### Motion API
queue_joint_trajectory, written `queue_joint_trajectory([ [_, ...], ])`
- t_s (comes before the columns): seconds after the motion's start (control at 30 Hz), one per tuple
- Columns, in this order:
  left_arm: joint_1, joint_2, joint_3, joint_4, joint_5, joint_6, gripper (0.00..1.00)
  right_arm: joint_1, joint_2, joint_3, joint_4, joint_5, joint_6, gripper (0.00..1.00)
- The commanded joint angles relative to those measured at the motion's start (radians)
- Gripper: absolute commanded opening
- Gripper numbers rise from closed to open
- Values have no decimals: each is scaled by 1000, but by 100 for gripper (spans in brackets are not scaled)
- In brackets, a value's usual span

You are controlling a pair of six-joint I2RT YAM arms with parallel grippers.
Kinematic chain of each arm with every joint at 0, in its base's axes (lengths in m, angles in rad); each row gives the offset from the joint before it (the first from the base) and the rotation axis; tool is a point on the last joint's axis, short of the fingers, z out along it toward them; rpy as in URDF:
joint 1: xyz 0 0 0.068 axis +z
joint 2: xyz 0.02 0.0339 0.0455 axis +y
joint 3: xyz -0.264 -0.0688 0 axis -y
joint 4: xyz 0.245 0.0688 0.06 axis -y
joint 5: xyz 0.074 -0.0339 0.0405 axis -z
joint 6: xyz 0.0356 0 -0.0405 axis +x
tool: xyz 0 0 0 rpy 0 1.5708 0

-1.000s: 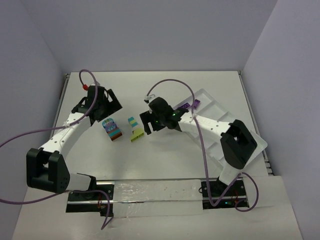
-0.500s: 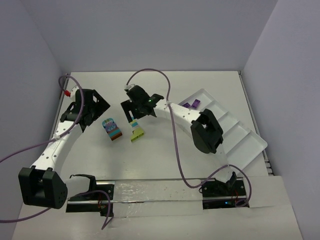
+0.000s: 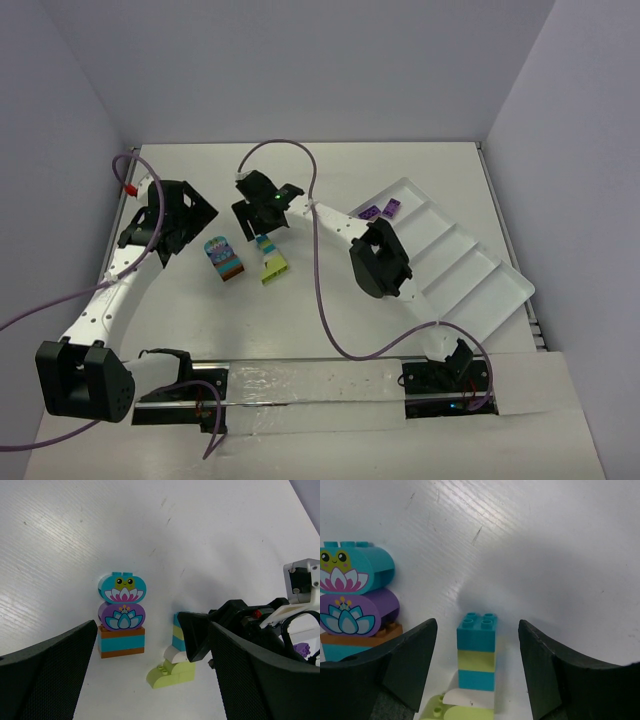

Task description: Sort the legos into containers by color

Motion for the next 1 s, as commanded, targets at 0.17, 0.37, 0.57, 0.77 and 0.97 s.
queue_joint_trajectory([
  [0.17, 8, -24, 12, -2, -1, 8, 99, 8, 35, 58, -45, 24, -18, 67],
  [0.37, 10, -18, 16, 0, 5, 9, 99, 19, 39, 57, -56, 42, -22, 65],
  [0.57, 9, -14, 17, 0, 11, 13, 99, 19, 66, 96, -80, 41, -23, 59],
  [0.77, 10, -17, 25, -11, 2, 13, 99, 18, 80, 115, -91, 41, -24, 55],
  [0.97, 8, -21, 16, -2, 16, 12, 99, 16, 16, 84, -72, 63, -14, 16],
])
